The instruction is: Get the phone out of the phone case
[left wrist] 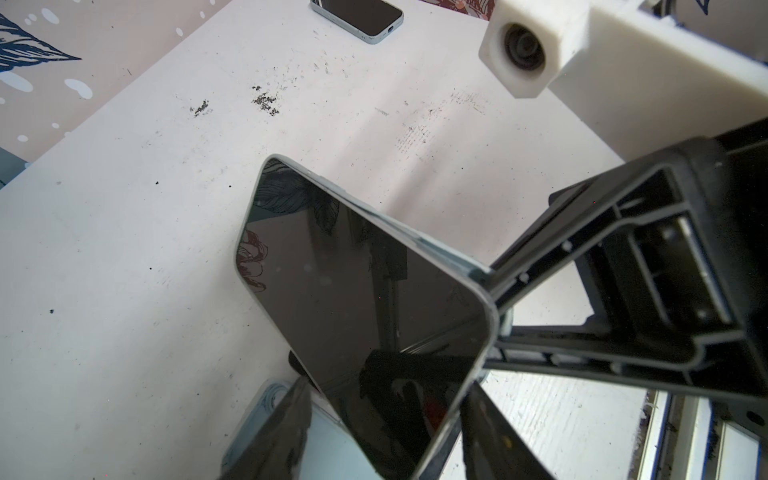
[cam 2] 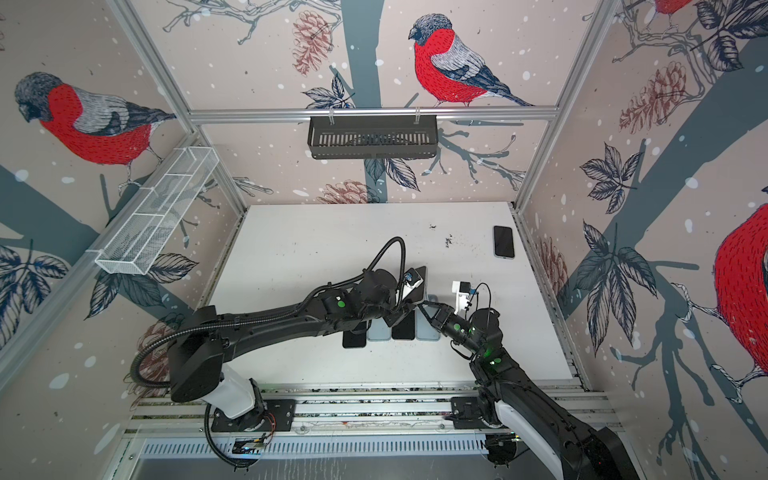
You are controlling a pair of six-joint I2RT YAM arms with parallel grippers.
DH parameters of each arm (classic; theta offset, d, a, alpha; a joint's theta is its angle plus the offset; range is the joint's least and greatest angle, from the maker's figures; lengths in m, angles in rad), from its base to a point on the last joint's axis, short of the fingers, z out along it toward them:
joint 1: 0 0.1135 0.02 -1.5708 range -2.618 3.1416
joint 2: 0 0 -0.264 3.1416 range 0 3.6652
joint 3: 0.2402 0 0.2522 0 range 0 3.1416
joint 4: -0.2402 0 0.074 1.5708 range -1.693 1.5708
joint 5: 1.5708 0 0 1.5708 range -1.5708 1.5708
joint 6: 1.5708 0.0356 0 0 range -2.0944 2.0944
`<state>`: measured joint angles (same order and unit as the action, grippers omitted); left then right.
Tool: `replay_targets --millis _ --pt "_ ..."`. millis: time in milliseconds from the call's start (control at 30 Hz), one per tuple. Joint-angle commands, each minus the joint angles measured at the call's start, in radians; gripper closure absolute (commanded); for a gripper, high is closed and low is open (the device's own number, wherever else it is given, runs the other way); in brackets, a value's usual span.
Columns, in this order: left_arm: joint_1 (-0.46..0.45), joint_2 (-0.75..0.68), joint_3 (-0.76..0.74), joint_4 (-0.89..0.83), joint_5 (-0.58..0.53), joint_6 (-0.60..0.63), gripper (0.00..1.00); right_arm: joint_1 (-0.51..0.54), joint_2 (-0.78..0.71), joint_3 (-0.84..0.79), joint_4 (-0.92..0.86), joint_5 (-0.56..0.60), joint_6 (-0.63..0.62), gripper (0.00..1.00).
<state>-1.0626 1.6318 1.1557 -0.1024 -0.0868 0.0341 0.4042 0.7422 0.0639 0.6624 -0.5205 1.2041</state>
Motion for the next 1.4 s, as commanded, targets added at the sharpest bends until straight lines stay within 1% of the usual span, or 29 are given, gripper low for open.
replay_targets --millis 0,200,467,600,767,933,1000,1200,1267,1367 --pt "-0.018 0.024 0.02 0.036 -0.166 0.028 0.49 0.004 -0.008 0.001 0.105 -0.097 0.005 1.0" --pt "-0.05 0.05 0.05 0.033 -0.3 0.023 0.59 0.004 -0.014 -0.002 0.108 -0.101 0.008 1.0" --pt "-0.066 0.07 0.067 0.025 -0.366 0.027 0.64 0.004 -0.03 -0.014 0.109 -0.104 0.008 1.0" --pt "-0.066 0.06 0.07 0.018 -0.363 0.036 0.64 0.005 -0.032 -0.016 0.102 -0.107 0.0 1.0" --pt "-0.066 0.043 0.072 0.009 -0.349 0.059 0.58 0.003 -0.032 -0.018 0.1 -0.108 -0.003 1.0" --pt "-0.068 0.051 0.073 0.001 -0.34 0.065 0.59 0.003 -0.033 -0.021 0.101 -0.108 -0.002 1.0" --pt "-0.068 0.055 0.067 0.012 -0.324 0.062 0.61 0.003 -0.035 -0.022 0.102 -0.107 -0.001 1.0" --pt "-0.074 0.063 0.063 0.023 -0.269 0.057 0.85 0.002 -0.041 -0.021 0.084 -0.101 -0.006 1.0" --pt "-0.076 0.054 0.055 0.026 -0.244 0.057 0.89 -0.001 -0.042 -0.022 0.077 -0.094 -0.01 1.0" --pt "-0.077 0.03 0.026 0.053 -0.249 0.05 0.95 -0.002 -0.041 -0.031 0.075 -0.082 -0.006 1.0"
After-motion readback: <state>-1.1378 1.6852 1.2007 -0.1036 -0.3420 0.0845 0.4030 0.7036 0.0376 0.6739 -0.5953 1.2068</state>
